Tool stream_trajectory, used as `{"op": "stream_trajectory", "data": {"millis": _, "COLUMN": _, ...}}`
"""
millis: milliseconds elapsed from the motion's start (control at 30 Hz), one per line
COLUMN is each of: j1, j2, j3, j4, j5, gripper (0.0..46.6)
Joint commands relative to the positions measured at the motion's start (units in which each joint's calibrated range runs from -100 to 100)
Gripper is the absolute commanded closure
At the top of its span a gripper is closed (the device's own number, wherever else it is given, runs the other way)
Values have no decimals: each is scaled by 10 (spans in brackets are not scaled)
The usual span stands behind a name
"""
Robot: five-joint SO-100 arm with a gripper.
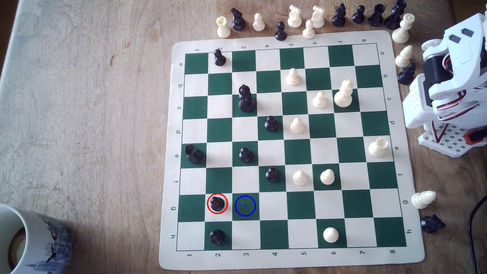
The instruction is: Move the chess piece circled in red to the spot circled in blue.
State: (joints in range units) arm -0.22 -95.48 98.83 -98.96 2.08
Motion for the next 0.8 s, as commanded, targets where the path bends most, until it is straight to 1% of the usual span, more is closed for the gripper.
{"op": "stream_trajectory", "data": {"millis": 0, "j1": 0, "j2": -3, "j3": 11, "j4": 64, "j5": 1, "gripper": 464}}
{"op": "stream_trajectory", "data": {"millis": 33, "j1": 0, "j2": -3, "j3": 11, "j4": 110, "j5": 1, "gripper": 464}}
{"op": "stream_trajectory", "data": {"millis": 67, "j1": 3, "j2": -3, "j3": 4, "j4": 244, "j5": 0, "gripper": 464}}
{"op": "stream_trajectory", "data": {"millis": 133, "j1": 7, "j2": -4, "j3": -9, "j4": 343, "j5": -7, "gripper": 464}}
{"op": "stream_trajectory", "data": {"millis": 200, "j1": 21, "j2": -4, "j3": -20, "j4": 398, "j5": -7, "gripper": 464}}
{"op": "stream_trajectory", "data": {"millis": 333, "j1": 34, "j2": -4, "j3": -52, "j4": 526, "j5": -7, "gripper": 464}}
{"op": "stream_trajectory", "data": {"millis": 433, "j1": 49, "j2": -4, "j3": -57, "j4": 585, "j5": -7, "gripper": 464}}
{"op": "stream_trajectory", "data": {"millis": 600, "j1": 75, "j2": -3, "j3": -89, "j4": 752, "j5": -7, "gripper": 464}}
{"op": "stream_trajectory", "data": {"millis": 633, "j1": 82, "j2": -3, "j3": -109, "j4": 818, "j5": -7, "gripper": 464}}
{"op": "stream_trajectory", "data": {"millis": 733, "j1": 90, "j2": 5, "j3": -133, "j4": 891, "j5": -9, "gripper": 464}}
{"op": "stream_trajectory", "data": {"millis": 767, "j1": 92, "j2": 12, "j3": -140, "j4": 906, "j5": -9, "gripper": 453}}
